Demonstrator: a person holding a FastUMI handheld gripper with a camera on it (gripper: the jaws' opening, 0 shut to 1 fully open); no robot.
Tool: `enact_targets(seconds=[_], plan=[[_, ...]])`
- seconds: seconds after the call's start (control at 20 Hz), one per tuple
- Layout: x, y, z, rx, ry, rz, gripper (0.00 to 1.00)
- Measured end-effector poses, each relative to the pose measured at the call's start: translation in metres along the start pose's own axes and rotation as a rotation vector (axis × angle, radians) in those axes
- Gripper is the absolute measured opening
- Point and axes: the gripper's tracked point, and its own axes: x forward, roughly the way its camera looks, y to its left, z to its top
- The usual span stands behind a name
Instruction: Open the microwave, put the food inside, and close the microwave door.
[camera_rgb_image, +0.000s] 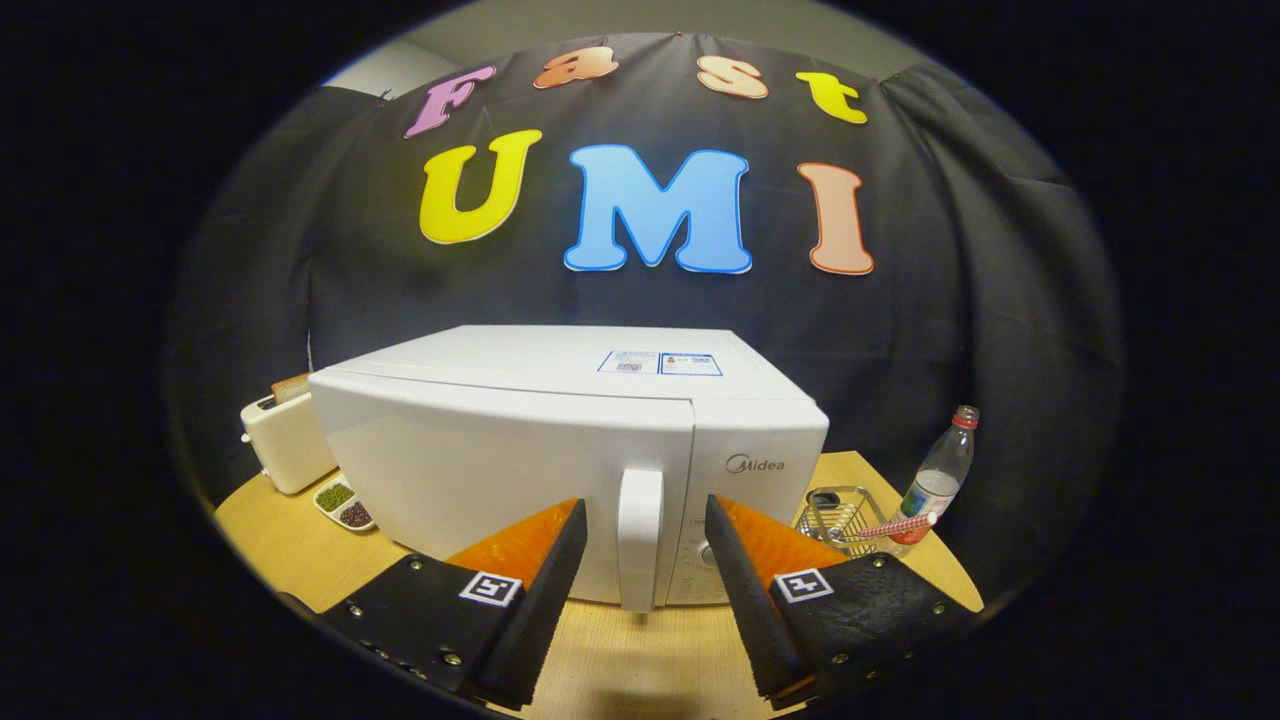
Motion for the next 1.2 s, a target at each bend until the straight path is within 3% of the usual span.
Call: enact_targets(seconds=[0.3,0.35,0.4,0.55,0.7,0.75,0.8,1.2], plan=[[0.017,0.001,-0.019,0.006,0.052,-0.012,0.77],[0.02,-0.003,-0.02,0.003,0.051,-0.039,0.71],[0.019,-0.001,-0.02,0.006,0.05,-0.036,0.5],[0.018,0.001,-0.022,-0.004,0.051,-0.04,0.49],[0.015,0.003,-0.022,0.025,0.058,-0.035,0.25],[0.018,0.005,-0.023,0.036,0.058,-0.041,0.25],[0.019,0.007,-0.022,0.037,0.063,-0.041,0.16],[-0.029,0.02,-0.036,-0.004,0.074,-0.035,0.16]])
